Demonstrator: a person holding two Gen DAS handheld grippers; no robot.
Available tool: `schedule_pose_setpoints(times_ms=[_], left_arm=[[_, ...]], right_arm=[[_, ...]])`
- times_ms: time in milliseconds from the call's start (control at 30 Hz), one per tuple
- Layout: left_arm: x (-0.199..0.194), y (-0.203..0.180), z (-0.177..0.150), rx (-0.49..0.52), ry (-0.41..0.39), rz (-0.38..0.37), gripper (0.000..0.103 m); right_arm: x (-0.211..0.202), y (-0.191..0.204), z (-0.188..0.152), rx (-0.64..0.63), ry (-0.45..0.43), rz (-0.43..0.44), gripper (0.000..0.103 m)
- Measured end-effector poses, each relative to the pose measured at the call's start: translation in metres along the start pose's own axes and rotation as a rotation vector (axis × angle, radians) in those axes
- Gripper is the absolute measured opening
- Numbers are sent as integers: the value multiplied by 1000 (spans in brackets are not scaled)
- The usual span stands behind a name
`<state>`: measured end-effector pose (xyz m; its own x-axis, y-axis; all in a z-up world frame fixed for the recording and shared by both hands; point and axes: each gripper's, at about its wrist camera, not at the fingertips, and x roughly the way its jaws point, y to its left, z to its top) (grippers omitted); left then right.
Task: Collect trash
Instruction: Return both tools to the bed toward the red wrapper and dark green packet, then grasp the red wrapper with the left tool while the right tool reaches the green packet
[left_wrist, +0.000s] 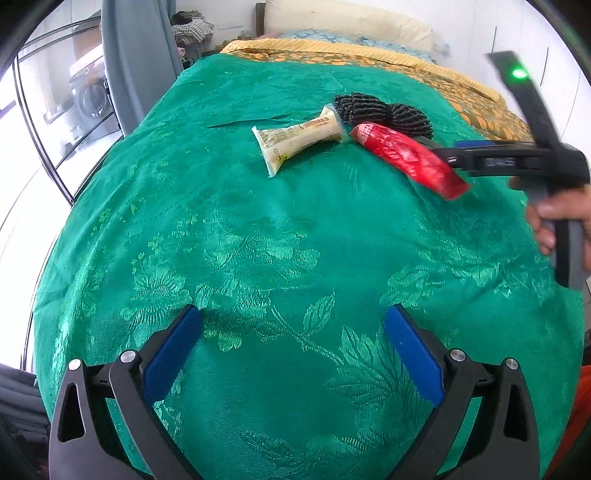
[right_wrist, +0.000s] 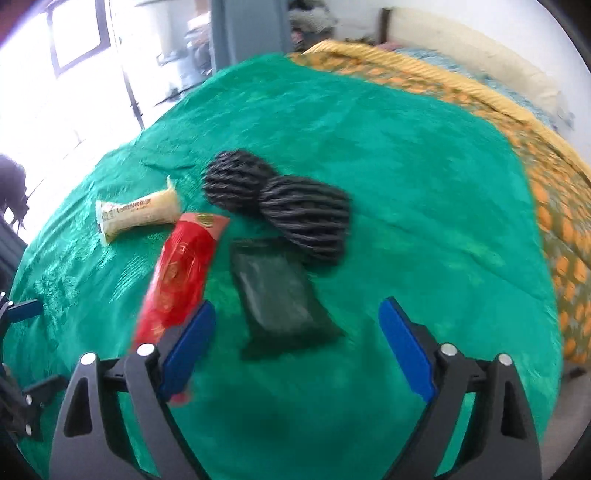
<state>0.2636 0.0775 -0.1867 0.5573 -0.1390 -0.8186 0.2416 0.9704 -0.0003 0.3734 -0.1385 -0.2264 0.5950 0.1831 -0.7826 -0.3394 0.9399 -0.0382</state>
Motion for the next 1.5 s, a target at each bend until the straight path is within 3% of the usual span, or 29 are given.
schedule_pose_setpoints(times_ms=[33,67,100,133,233,400,667,800,967,1033,1233,1300,1400,1500], left_arm=[[0,0,0,0,0,0,98],[0,0,0,0,0,0,98],[0,0,0,0,0,0,98],[0,0,0,0,0,0,98],[0,0,0,0,0,0,98],[0,0,0,1,0,1,98],[1,-2,1,5,1,11,98],[1,-3,1,6,2,20,98],[-1,-5,3,10,14,19,98],[-6,-9,10,3,6,-25,97],[-16,-48,72,3,-82,-73,98],[-2,-66,96,15,-55,-82,98],[29,-91,122,37,-13,-35,93],[58,-103,135,28,41,-2,77]], right_arm=[[4,4,1,-5,13,4,70],[6,6,1,-10,15,5,67],[3,9,0,-12,-1,11,53],[2,11,0,-11,-5,19,49],[-9,14,-12,-21,-14,14,46],[-43,12,-60,-28,-21,-1,45],[-94,9,-131,-39,-66,-95,45],[-91,7,-134,-1,-77,-117,73],[-82,4,-132,37,-76,-109,80],[-82,0,-134,64,-69,-107,85],[-78,-4,-133,93,-58,-96,86],[-78,-5,-133,97,-58,-93,87],[-78,-5,-133,101,-58,-89,87],[-78,-6,-133,103,-59,-86,87]])
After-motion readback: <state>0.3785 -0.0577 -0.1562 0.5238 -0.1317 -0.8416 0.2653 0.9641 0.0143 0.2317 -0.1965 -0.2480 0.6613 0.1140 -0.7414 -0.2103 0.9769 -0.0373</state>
